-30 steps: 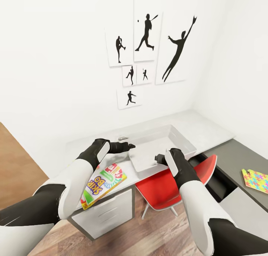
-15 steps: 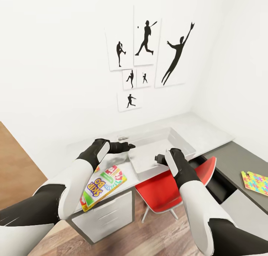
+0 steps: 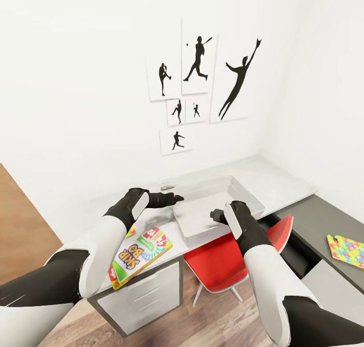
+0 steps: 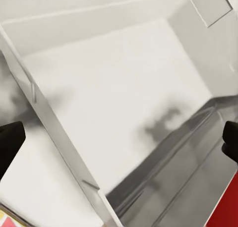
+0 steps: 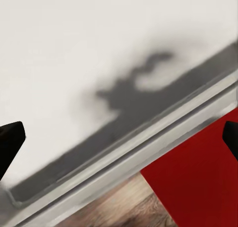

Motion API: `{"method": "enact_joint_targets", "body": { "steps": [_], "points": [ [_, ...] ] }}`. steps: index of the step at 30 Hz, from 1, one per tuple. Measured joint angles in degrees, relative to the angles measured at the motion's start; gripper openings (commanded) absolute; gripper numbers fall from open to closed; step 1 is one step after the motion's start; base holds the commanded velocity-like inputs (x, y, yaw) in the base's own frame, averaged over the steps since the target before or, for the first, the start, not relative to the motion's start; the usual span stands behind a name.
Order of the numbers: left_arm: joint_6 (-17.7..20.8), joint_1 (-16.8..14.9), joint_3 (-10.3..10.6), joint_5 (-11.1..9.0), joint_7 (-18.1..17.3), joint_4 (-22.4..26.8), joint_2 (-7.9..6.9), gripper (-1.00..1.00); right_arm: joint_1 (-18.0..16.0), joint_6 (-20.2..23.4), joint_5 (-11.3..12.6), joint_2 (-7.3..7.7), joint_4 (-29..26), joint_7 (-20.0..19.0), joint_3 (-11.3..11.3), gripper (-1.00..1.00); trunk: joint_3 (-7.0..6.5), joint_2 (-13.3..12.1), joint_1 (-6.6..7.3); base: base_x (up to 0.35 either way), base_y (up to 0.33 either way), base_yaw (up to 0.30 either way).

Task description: Put all the toys in the child's room - the three board games (two on the bed and one on the table), the two jigsaw puzzles on the table, and the tennis ball on the table - inside the toy box on the table in the child's room.

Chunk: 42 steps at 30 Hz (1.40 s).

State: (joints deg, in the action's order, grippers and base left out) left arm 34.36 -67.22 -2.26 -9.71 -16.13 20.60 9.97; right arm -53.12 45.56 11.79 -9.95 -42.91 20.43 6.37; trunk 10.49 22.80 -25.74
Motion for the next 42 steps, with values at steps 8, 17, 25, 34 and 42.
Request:
{"method": "enact_joint_targets", "body": {
  "steps": [8,17,25,34,42],
  "points": [
    [0.0,0.0,0.0,0.0,0.0,0.0,0.0,1.0,0.0,0.0,0.0,0.0,0.0,0.0,0.0,1.0,-0.75,0.0,0.0,0.0,0.0,0.0],
    [0.0,0.0,0.0,0.0,0.0,0.0,0.0,1.0,0.0,0.0,0.0,0.0,0.0,0.0,0.0,1.0,-1.6,0.0,0.0,0.0,0.0,0.0],
    [0.0,0.0,0.0,0.1,-0.1,0.0,0.0,1.0,0.2,0.1,0.0,0.0,-0.4,0.0,0.1,1.0,-2.36,0.0,0.0,0.0,0.0,0.0],
    [0.3,0.4,0.1,0.1,-6.7,1.9,0.0,1.0,2.2,0.8,0.1,0.0,-7.2,-0.1,0.1,1.0,-3.21,0.0,0.0,0.0,0.0,0.0],
    [1.7,0.5,0.0,-0.1,-17.3,3.6,-5.14,1.0,3.6,4.9,0.3,0.0,-16.6,-0.2,0.2,1.0,-3.97,0.0,0.0,0.0,0.0,0.0]
  ]
}}
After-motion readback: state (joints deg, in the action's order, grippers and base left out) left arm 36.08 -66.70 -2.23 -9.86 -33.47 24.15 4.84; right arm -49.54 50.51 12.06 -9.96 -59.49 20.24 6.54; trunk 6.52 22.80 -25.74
